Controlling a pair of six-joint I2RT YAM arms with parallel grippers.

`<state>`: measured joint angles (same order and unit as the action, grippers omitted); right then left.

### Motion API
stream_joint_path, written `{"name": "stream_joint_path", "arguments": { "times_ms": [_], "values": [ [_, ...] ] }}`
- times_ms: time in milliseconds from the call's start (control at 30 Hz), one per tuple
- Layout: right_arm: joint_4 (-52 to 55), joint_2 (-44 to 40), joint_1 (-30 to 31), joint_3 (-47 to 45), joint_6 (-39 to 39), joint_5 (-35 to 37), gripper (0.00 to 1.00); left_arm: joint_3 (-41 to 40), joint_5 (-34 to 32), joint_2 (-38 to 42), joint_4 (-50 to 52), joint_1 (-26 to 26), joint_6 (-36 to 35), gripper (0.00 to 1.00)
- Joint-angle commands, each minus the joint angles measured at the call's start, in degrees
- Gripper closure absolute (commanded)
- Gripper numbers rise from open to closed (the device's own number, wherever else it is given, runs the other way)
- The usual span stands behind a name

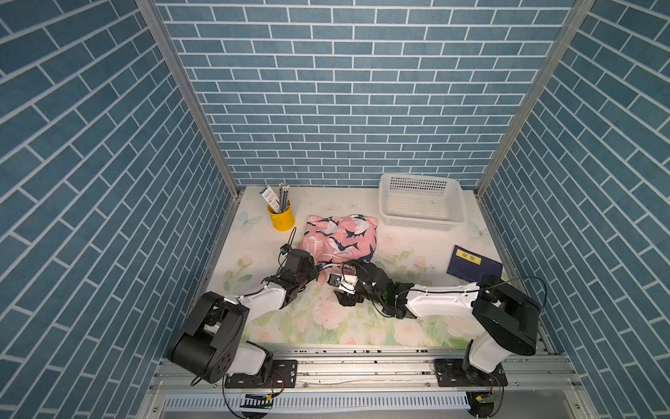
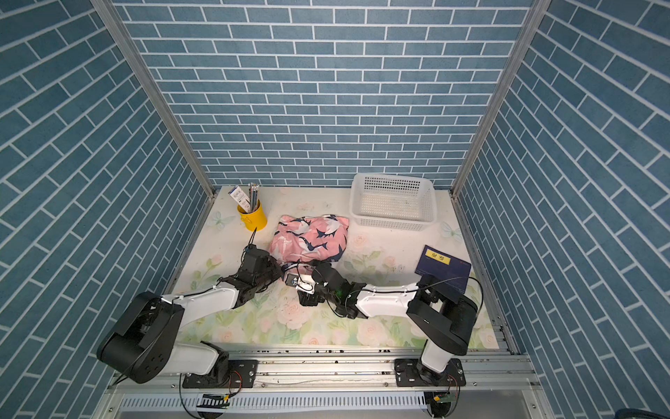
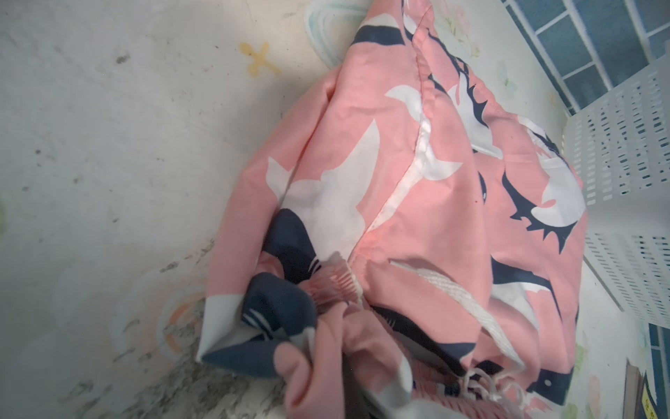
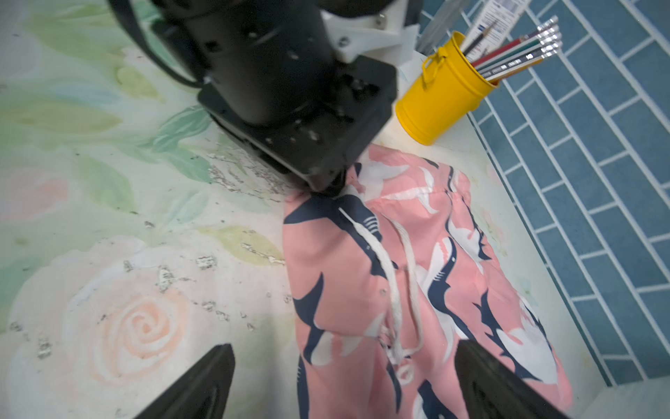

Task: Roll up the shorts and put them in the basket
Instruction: Roll the shorts at the center of the board.

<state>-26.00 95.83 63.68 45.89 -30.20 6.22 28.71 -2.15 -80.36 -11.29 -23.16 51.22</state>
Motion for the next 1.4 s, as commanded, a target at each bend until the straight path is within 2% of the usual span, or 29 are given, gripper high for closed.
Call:
{"name": "stream_joint_path", "arguments": {
  "times_ms": [0, 133, 333, 533, 633, 733, 967, 1033, 1200, 1233, 1267, 1333, 1367],
  "values": [
    [-6.08, 2.56, 1.22, -0.81, -6.36, -2.07, 0.05, 2.33, 1.91, -0.86, 3.50, 0.33, -0.08, 1.00],
    [-6.69, 5.15, 1.44, 0.21, -7.24, -3.11, 0.15, 3.27, 2.74, -1.31, 4.26, 0.55, 0.04, 1.00],
    [-8.01, 9.90, 1.08, 2.72, -8.44, -2.16, 0.14, 3.60, 3.62, -1.56, 4.61, 1.00, -0.20, 1.00],
    [-7.65, 15.02, -1.87, 6.55, -8.42, -1.55, 0.15, 3.40, 5.14, -1.48, 4.36, 1.32, -0.13, 1.00],
    [-6.86, 17.28, -3.70, 8.66, -7.87, -1.68, 0.18, 3.22, 5.80, -1.60, 4.18, 1.60, -0.16, 1.00],
    [-6.41, 18.82, -4.99, 9.91, -7.61, -1.92, 0.25, 3.17, 6.70, -1.64, 3.91, 1.81, -0.20, 1.00],
    [2.56, 21.79, -6.55, 14.84, -6.81, -4.75, 0.83, 2.93, 7.51, -0.98, 4.30, 2.63, -0.32, 1.00],
    [5.24, 21.77, -6.53, 15.57, -6.56, -5.75, 0.91, 2.79, 7.73, -0.71, 4.32, 3.02, -0.33, 1.00],
    [13.58, 21.28, -6.72, 18.03, -3.86, -9.83, 0.95, 2.67, 7.61, 0.98, 4.76, 4.06, -0.29, 1.00],
    [15.27, 21.16, -6.76, 18.47, -3.25, -10.21, 0.98, 2.67, 7.32, 1.57, 5.09, 4.34, -0.24, 0.89],
    [16.51, 20.96, -6.77, 18.77, -2.66, -11.93, 0.99, 2.59, 6.91, 2.42, 5.37, 4.67, -0.14, 0.71],
    [20.29, 20.85, -6.91, 20.30, -1.57, -14.90, 1.00, 2.34, 6.07, 4.57, 5.94, 5.17, -0.29, 0.44],
    [22.10, 20.96, -7.00, 21.21, -0.60, -16.06, 1.00, 2.25, 5.42, 5.98, 6.46, 5.38, -0.42, 0.34]
  ]
}}
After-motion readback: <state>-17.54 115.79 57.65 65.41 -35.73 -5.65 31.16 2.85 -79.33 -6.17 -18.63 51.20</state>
